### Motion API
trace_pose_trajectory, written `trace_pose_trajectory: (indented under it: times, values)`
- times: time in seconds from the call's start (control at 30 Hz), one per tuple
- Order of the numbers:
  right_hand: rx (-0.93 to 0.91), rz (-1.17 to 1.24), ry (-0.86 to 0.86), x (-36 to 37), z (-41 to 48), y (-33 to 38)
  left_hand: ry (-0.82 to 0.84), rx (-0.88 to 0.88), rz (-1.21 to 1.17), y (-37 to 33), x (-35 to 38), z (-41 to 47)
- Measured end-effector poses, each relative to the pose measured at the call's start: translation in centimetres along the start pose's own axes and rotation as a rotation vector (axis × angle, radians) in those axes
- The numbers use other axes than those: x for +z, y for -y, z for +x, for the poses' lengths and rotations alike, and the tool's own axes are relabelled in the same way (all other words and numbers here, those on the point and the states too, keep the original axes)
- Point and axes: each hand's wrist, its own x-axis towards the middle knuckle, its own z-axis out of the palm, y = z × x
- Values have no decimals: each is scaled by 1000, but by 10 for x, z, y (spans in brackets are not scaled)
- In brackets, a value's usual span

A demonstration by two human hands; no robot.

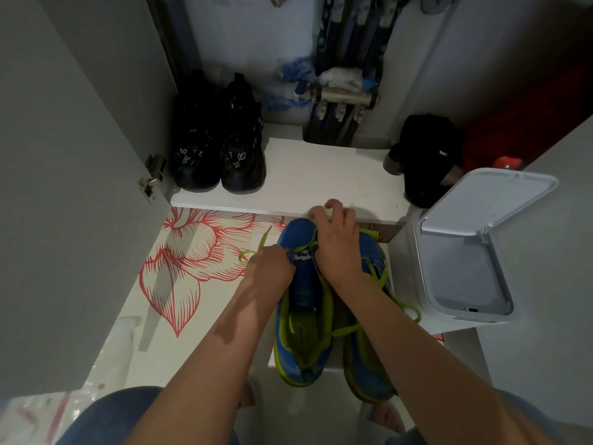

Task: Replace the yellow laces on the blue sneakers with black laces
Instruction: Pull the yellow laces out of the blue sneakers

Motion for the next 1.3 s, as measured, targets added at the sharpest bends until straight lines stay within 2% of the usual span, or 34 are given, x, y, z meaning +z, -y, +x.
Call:
trace_pose_trajectory:
  times: [0.1, 0.3, 0.47, 0.63, 0.7, 0.77, 0.83, 0.9, 0.97, 1.03, 1.13, 1.23, 1.3]
  values:
    - [-146, -53, 135, -1, -3, 3, -7, 2, 7, -1, 0, -1]
    - [-86, -87, 167, 16, -3, 0, -10, 11, 12, -2, -1, -2]
    - [-125, -38, 140, 18, -2, 2, -22, 23, 27, -2, -1, -4]
    - [-105, -121, 178, 19, -2, 0, -22, 14, 1, -1, 1, -3]
    - [-85, -137, 102, 14, 0, 1, -11, 0, -24, 1, 1, -2]
    - [46, -79, -85, 0, 8, -1, 5, -6, -76, 2, 0, -1]
    - [224, 46, -300, -19, 18, -7, 10, -3, -93, 2, 0, -1]
    - [350, 240, -401, -34, 25, -10, 7, 2, -88, 2, 0, 0]
    - [310, 252, -355, -38, 23, -9, 3, 7, -87, 1, 0, 0]
    - [147, 189, -261, -29, 18, -6, -10, 15, -65, 1, 0, -1]
    - [-49, 139, -31, -8, 10, -2, -4, 4, -70, 1, 0, -1]
    - [-89, 34, 205, 11, -1, -3, 6, 1, -80, 0, 0, 1]
    - [-62, 7, 233, 17, -3, -6, 8, 2, -72, 0, 1, 2]
